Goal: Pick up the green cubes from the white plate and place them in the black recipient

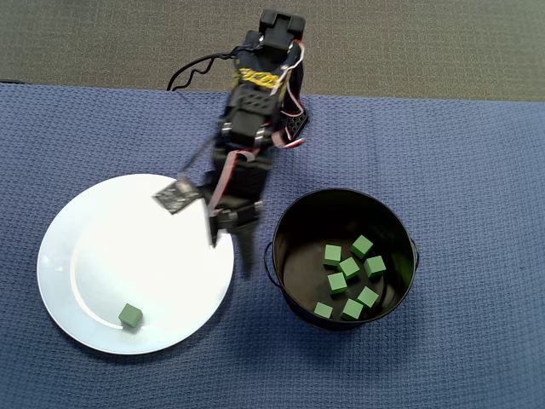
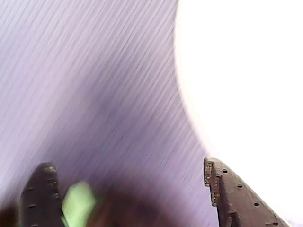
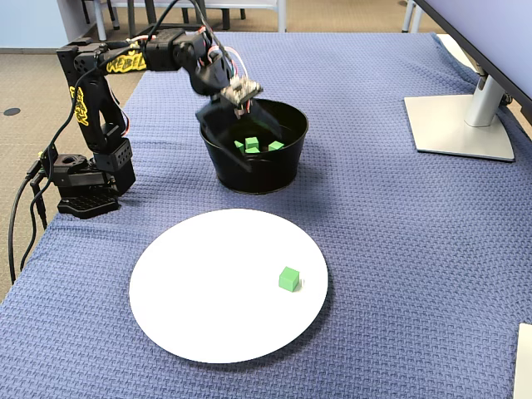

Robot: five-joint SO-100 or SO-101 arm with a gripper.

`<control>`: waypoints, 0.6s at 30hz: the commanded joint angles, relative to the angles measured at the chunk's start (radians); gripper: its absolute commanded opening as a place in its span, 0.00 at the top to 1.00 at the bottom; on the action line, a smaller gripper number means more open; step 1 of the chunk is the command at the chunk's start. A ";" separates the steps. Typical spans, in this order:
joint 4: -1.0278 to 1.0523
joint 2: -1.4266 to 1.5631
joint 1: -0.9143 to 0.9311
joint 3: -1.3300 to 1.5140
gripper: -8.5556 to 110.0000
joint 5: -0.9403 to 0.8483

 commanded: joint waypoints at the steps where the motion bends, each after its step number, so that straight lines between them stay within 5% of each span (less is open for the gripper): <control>1: -0.129 -0.049 0.123 -0.084 0.65 -0.123; 18: -0.664 -0.301 0.287 0.021 0.68 -0.525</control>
